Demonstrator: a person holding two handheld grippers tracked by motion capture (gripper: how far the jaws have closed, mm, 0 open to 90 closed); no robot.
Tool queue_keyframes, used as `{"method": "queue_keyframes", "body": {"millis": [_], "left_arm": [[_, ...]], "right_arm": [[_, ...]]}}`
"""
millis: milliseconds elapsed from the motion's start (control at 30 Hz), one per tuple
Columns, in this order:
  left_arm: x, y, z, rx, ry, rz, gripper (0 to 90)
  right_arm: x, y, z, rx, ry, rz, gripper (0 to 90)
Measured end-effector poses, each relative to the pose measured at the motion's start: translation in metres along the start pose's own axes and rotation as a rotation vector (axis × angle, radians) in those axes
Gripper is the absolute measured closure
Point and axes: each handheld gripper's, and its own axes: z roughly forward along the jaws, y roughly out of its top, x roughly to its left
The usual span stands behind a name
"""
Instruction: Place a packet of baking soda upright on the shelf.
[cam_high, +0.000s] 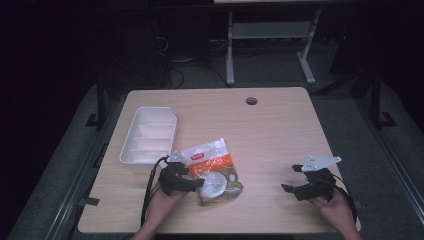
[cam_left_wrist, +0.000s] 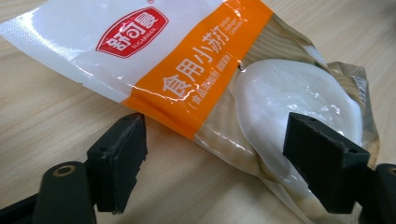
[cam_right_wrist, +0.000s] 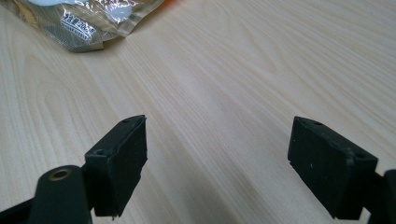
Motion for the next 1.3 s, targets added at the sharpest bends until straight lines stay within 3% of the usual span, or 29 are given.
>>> {"method": "queue_keyframes", "body": {"millis": [133, 200, 333, 400, 467, 567, 633, 733, 800, 900, 1067, 1233, 1300], "left_arm": [[0.005, 0.003, 0.003, -0.011, -0.018, -0.036, 29.7], [0.01, 0.005, 0.006, -0.005, -0.057, -0.077, 31.3], [0.018, 0.007, 0.01, -0.017, -0.113, -0.13, 42.6], [0.018, 0.007, 0.012, -0.026, -0.15, -0.144, 53.2], [0.018, 0.008, 0.013, -0.036, -0.163, -0.143, 56.5], [0.019, 0.01, 0.012, -0.057, -0.19, -0.147, 70.0], [0.019, 0.011, 0.012, -0.073, -0.212, -0.135, 82.9], [0.017, 0.011, 0.01, -0.087, -0.226, -0.105, 87.6], [0.015, 0.012, 0.007, -0.097, -0.234, -0.085, 88.6], [0.01, 0.015, 0.003, -0.124, -0.251, -0.048, 89.0], [0.001, 0.018, -0.002, -0.155, -0.269, 0.016, 89.2], [-0.006, 0.02, -0.007, -0.165, -0.272, 0.065, 89.2], [-0.008, 0.021, -0.008, -0.168, -0.278, 0.08, 89.2]], "right_arm": [[0.001, 0.001, 0.001, 0.003, 0.002, -0.002, 18.8], [0.001, 0.001, 0.001, 0.003, 0.004, -0.009, 18.9], [0.001, 0.001, 0.002, 0.003, 0.006, -0.012, 19.0], [0.001, 0.002, 0.004, 0.003, 0.013, -0.011, 19.6], [0.001, 0.003, 0.005, 0.004, 0.016, -0.011, 19.8], [0.002, 0.005, 0.008, -0.005, 0.037, 0.0, 21.5], [0.004, 0.009, 0.012, -0.022, 0.06, 0.032, 24.5], [0.004, 0.013, 0.014, -0.042, 0.091, 0.068, 28.2], [0.005, 0.018, 0.018, -0.049, 0.12, 0.098, 32.7], [0.007, 0.026, 0.024, -0.056, 0.156, 0.102, 33.5], [0.012, 0.042, 0.034, -0.079, 0.215, 0.082, 30.0], [0.013, 0.059, 0.051, -0.093, 0.279, 0.119, 20.5], [0.014, 0.065, 0.057, -0.096, 0.296, 0.125, 21.7]]}}
